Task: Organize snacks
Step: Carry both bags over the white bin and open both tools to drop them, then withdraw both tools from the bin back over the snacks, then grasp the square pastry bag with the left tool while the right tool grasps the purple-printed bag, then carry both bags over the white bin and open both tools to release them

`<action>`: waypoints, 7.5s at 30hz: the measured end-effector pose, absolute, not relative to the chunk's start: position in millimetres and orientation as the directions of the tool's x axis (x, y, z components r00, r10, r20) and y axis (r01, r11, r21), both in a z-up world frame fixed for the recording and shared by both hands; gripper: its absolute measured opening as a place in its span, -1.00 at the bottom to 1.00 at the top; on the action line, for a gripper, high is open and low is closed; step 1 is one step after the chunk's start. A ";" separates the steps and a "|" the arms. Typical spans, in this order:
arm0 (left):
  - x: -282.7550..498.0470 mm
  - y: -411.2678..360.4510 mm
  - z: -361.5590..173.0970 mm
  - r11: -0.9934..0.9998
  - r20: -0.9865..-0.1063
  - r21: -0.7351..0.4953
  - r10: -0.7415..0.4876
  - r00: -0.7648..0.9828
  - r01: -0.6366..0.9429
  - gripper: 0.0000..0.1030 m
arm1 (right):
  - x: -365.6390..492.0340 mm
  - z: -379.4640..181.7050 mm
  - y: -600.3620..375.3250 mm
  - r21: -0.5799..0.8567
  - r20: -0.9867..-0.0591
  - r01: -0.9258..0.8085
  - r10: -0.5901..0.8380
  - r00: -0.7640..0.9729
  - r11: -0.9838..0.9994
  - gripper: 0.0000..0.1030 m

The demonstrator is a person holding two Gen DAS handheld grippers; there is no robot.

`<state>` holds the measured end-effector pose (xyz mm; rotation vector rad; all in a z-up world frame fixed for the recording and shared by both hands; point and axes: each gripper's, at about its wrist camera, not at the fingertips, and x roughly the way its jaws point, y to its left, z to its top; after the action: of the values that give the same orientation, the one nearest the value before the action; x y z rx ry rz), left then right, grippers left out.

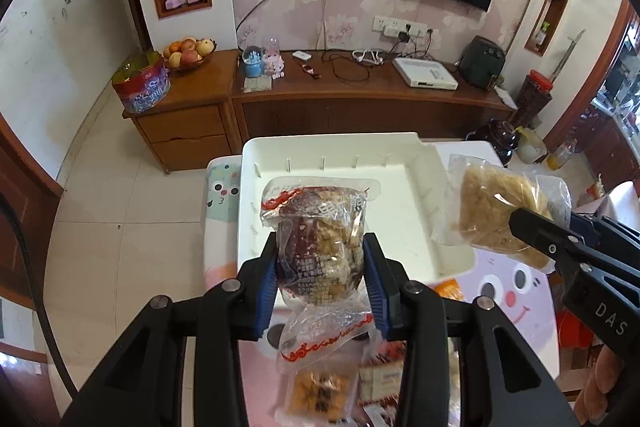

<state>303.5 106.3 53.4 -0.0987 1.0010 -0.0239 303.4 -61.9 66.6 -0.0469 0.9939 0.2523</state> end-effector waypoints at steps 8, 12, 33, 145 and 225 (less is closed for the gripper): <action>349.8 104.8 7.6 0.998 -0.877 -0.056 -0.035 0.480 -0.029 -0.27 | 349.9 19.9 -57.4 0.060 -0.881 -0.171 0.132 0.454 0.984 -0.42; 361.1 103.9 -10.2 0.999 -0.891 -0.044 -0.027 0.453 -0.027 -0.26 | 362.6 7.0 -55.2 0.067 -0.894 -0.153 0.127 0.430 0.986 -0.42; 317.7 108.2 25.2 0.993 -0.783 -0.086 -0.020 0.622 -0.077 0.52 | 342.3 21.6 -47.5 0.056 -0.898 -0.178 0.127 0.422 0.982 -0.23; 217.8 64.1 -184.4 0.993 -0.957 -0.040 -0.070 0.282 0.110 0.25 | 82.5 -172.1 -126.3 -0.180 -0.977 0.078 -0.188 0.103 0.981 -0.23; 378.8 94.4 -21.5 0.992 -0.845 -0.082 -0.019 0.535 -0.095 0.81 | 403.7 -7.1 -35.8 -0.011 -0.865 -0.278 0.130 0.484 0.961 -0.30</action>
<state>378.8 94.4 -21.5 -0.1237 1.0062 0.0459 403.7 -35.8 -7.1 -0.1570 1.0367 0.2493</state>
